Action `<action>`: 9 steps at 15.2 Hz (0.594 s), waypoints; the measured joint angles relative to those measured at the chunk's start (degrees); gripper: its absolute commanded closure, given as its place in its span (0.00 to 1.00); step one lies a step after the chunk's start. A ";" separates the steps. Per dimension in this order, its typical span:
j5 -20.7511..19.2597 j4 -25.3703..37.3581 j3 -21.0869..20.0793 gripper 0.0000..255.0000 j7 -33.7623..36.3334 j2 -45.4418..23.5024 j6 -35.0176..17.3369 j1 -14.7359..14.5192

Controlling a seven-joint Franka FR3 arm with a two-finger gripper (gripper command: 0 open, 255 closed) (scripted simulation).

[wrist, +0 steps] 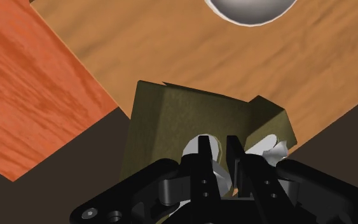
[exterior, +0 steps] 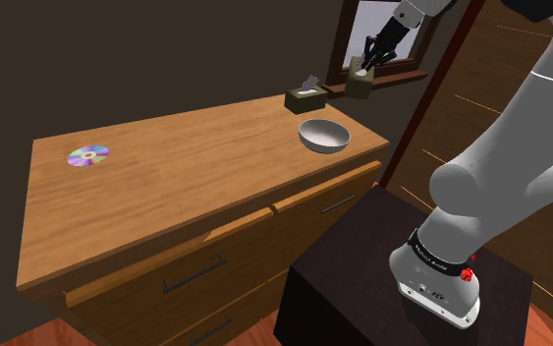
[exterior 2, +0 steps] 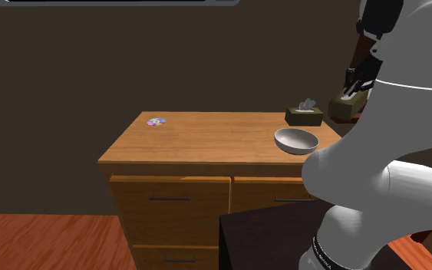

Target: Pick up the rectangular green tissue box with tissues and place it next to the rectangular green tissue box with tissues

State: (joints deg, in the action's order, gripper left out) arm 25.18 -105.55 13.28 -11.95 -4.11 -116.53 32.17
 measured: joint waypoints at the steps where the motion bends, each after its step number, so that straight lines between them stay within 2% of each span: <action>1: 0.16 -0.29 -0.02 1.00 -0.25 -0.24 -0.47 0.00; 9: 1.93 -4.67 -0.23 1.00 -3.01 -1.64 -5.70 -0.04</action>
State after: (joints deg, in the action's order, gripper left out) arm 27.10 -110.22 13.05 -14.96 -5.75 -122.23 32.13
